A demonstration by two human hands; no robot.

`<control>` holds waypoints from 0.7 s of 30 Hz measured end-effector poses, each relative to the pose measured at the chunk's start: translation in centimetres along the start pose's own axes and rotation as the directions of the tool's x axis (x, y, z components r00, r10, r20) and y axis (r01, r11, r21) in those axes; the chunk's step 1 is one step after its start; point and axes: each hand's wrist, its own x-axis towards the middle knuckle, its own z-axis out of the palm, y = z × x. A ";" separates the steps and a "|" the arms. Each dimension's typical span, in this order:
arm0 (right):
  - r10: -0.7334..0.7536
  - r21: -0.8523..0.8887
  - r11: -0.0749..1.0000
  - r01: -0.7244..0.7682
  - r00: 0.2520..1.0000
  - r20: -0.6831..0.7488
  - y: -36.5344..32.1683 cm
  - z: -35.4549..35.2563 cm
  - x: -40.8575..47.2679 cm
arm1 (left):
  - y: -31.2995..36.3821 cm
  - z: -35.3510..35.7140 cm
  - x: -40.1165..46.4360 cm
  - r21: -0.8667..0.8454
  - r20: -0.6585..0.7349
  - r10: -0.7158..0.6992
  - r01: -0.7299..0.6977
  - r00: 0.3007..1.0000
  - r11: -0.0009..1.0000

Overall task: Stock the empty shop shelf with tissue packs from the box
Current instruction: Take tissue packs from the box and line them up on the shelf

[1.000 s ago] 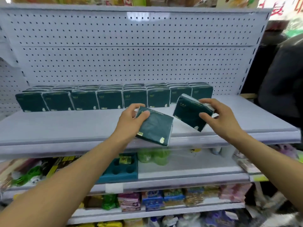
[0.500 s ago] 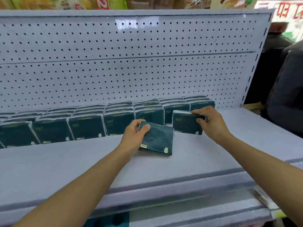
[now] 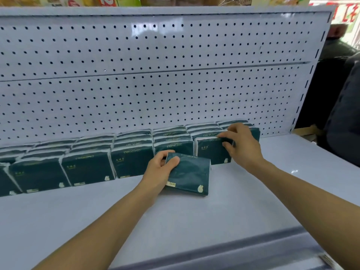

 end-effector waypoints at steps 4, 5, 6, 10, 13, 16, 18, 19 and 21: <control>-0.028 -0.029 0.999 0.025 0.993 -0.118 -1.2 -1.2 -0.6 | 0.3 0.8 -0.3 -0.057 0.052 -0.005 0.008 0.999 0.998; -0.030 0.062 0.997 0.040 0.989 -0.142 -1.7 -1.8 -1.0 | 0.5 1.3 -0.4 -0.060 0.073 0.014 -0.010 0.997 0.998; -0.010 0.202 0.979 0.028 0.996 -0.088 -2.0 -2.5 -1.5 | 0.8 1.8 -0.6 -0.054 0.092 0.043 -0.038 0.995 0.998; -0.090 0.555 0.808 -0.195 0.891 0.444 -2.3 -5.0 -3.0 | 1.6 4.8 -0.9 0.028 0.083 0.211 -0.214 0.974 0.977; -0.049 0.565 0.797 -0.215 0.908 0.415 -0.7 -6.9 -3.5 | 1.4 6.9 -0.6 0.239 0.127 0.366 -0.387 0.922 0.891; 0.033 0.549 0.790 -0.272 0.914 0.405 2.7 -8.7 -4.0 | 1.1 8.3 0.3 0.577 0.254 0.564 -0.591 0.786 0.564; 0.070 0.511 0.802 -0.310 0.898 0.434 5.3 -9.6 -4.1 | 1.0 8.6 1.7 0.726 0.340 0.637 -0.623 0.692 0.291; 0.092 0.495 0.806 -0.325 0.895 0.437 6.4 -10.0 -4.1 | 0.9 8.9 2.6 0.781 0.381 0.621 -0.598 0.685 0.181; 0.149 0.487 0.800 -0.351 0.902 0.406 8.3 -10.2 -3.8 | 0.8 9.5 4.4 0.851 0.462 0.533 -0.524 0.709 -0.042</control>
